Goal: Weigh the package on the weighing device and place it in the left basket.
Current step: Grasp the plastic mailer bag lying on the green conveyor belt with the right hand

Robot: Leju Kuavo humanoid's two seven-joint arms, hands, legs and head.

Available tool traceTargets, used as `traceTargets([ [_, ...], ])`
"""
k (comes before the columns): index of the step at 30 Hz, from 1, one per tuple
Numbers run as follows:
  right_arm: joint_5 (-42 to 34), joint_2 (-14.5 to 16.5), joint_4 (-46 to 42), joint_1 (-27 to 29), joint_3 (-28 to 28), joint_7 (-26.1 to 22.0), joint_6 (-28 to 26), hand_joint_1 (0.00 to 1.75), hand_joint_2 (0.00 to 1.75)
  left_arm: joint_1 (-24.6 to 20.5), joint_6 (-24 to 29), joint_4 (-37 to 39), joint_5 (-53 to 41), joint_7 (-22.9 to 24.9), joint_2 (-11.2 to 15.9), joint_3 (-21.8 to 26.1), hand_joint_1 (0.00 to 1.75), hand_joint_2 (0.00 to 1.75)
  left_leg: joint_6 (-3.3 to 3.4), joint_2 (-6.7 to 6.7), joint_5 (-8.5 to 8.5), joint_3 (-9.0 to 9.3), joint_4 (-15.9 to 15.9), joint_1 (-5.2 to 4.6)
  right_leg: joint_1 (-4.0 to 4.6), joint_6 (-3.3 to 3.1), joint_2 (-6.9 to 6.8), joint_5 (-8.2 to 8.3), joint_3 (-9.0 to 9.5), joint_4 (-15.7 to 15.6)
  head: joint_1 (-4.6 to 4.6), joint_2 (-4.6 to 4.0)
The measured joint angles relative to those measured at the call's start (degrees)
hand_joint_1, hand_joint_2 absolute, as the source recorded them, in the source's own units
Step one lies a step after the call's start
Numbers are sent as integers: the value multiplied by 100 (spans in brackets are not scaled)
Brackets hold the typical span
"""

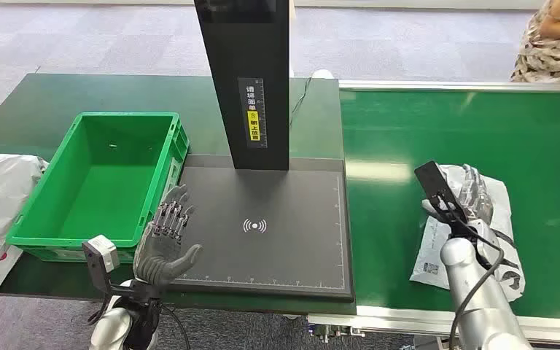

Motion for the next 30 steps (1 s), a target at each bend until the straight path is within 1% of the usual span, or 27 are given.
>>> traceTargets([
  [2, 8, 14, -51, 103, -51, 63, 52, 0, 175, 8, 0, -16, -2, 21, -5, 14, 0, 175, 0, 0, 0, 0, 0, 0, 0, 0, 0, 0, 0, 0, 0, 0],
  [5, 25, 52, -226, 402, -188, 261, 256, 0, 175, 56, -2, -62, -22, 68, -34, 54, 0, 175, 0, 0, -1, 0, 0, 0, 0, 0, 0, -2, -1, 0, -1, 0],
  [12, -28, 125, -704, 1054, -384, 705, 1157, 1, 175, 88, -44, -86, -84, 132, -85, 104, 0, 175, 1, -2, -1, 0, -1, 0, 0, 2, -1, -4, 0, -2, 0, 0],
  [13, -46, 134, -766, 1140, -394, 748, 1282, 38, 175, 87, -56, -86, -89, 148, -88, 108, 0, 175, 1, -1, -1, 0, -1, 0, 0, 2, -1, -4, 0, -2, 0, 0],
  [16, -84, 154, -890, 1328, -416, 810, 1551, 168, 175, 85, -141, -86, -54, 204, -99, 116, 0, 175, 1, 0, -2, 2, -1, 0, 0, 2, 0, -4, 2, -2, 0, 0],
  [17, -86, 158, -910, 1362, -423, 810, 1604, 175, 175, 85, -189, -86, -11, 221, -102, 120, 0, 175, 1, 1, -2, 4, -1, 0, 0, 2, 0, -4, 3, -2, 0, 0],
  [23, -89, 166, -958, 1420, -466, 796, 1753, 175, 175, 89, -306, -86, 204, 259, -132, 222, 0, 175, 3, 4, -3, 20, -1, 1, 2, 3, 1, -6, 21, -4, 0, 0],
  [30, -72, 173, -989, 1358, -474, 766, 1706, 175, 175, 109, -314, -86, 166, 307, -166, 315, 0, 175, 4, 5, -3, 33, -1, 1, 1, 4, 0, -6, 36, -4, 0, 0],
])
